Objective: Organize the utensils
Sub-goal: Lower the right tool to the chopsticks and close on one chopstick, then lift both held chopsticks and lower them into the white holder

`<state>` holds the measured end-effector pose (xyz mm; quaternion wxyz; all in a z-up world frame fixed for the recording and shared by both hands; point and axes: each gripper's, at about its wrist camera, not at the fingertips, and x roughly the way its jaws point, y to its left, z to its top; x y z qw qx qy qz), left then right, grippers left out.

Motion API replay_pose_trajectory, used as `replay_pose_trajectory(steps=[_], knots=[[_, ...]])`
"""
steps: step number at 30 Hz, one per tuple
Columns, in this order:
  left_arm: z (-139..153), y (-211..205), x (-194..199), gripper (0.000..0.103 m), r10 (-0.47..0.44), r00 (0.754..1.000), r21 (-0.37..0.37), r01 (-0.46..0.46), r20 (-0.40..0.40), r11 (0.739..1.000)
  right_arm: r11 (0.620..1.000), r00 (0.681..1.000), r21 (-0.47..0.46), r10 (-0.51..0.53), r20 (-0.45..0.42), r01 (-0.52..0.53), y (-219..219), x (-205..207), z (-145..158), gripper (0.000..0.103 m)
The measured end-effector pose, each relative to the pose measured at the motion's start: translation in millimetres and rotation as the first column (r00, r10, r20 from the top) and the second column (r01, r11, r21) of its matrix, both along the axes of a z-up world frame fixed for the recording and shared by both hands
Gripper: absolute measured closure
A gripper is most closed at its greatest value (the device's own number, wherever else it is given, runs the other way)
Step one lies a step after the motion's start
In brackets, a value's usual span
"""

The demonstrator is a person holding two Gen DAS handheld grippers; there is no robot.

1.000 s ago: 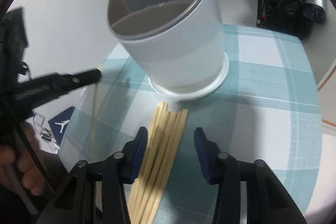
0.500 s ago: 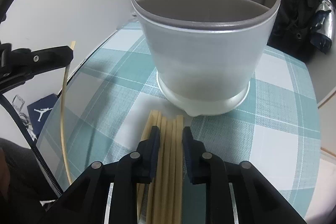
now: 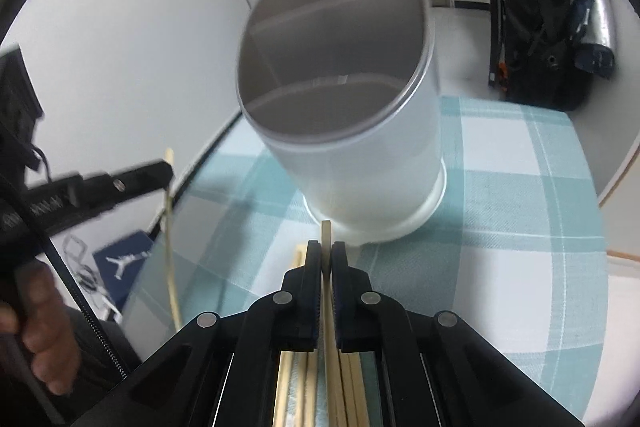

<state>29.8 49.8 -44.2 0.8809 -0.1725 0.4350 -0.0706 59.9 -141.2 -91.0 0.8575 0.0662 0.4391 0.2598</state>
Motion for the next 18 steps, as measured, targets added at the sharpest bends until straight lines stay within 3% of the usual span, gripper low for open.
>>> replay_pose_trajectory(steps=[9, 18], knots=[[24.2, -18.0, -13.7, 0.100, -0.066, 0.995, 0.039, 0.063, 0.070, 0.997, 0.993, 0.989, 0.114, -0.031, 0.147, 0.014, -28.0, -21.0, 49.0, 0.099], [49.9, -36.3, -18.8, 0.100, -0.123, 0.986, 0.104, 0.111, 0.114, 0.988, 0.989, 0.973, 0.147, -0.054, 0.226, 0.021, -42.1, -33.6, 72.2, 0.099]])
